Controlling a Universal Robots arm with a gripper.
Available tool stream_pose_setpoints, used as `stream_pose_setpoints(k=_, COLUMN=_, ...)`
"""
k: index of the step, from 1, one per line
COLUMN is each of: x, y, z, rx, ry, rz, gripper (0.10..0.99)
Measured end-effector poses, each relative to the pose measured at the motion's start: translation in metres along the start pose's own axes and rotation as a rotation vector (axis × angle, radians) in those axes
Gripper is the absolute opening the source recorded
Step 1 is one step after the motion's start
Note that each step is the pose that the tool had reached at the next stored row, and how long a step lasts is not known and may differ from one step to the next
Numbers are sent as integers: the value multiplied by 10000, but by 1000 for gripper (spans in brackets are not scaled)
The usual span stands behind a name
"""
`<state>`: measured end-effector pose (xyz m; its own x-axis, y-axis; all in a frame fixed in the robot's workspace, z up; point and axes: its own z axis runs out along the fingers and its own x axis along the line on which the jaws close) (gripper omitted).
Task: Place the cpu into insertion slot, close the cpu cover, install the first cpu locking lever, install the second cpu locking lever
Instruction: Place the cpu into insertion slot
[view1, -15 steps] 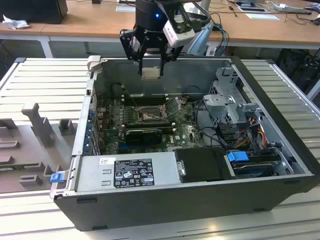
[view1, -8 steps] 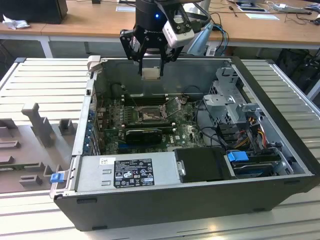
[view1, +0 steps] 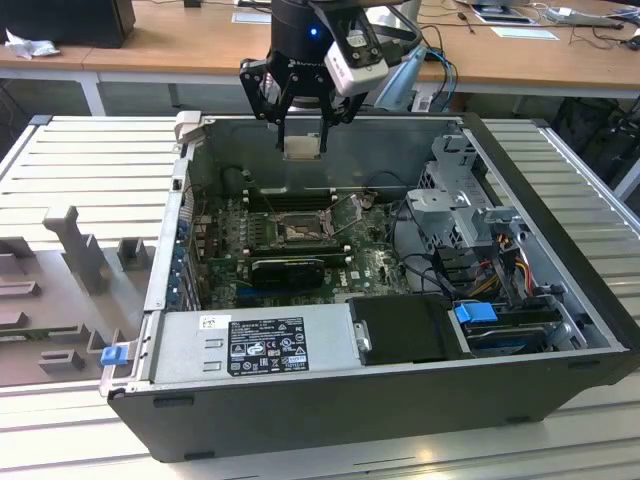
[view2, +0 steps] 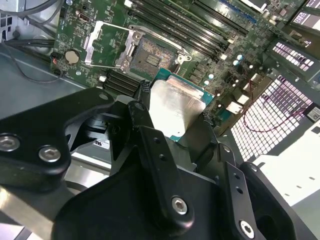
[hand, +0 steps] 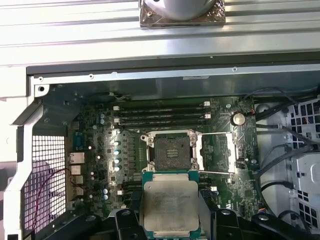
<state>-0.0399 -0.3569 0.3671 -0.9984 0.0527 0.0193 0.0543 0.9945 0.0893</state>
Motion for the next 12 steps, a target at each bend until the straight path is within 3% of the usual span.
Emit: stream_pose_setpoints(k=12, x=0, y=0, z=0, rx=-4, ry=-21, rz=232, gripper=529)
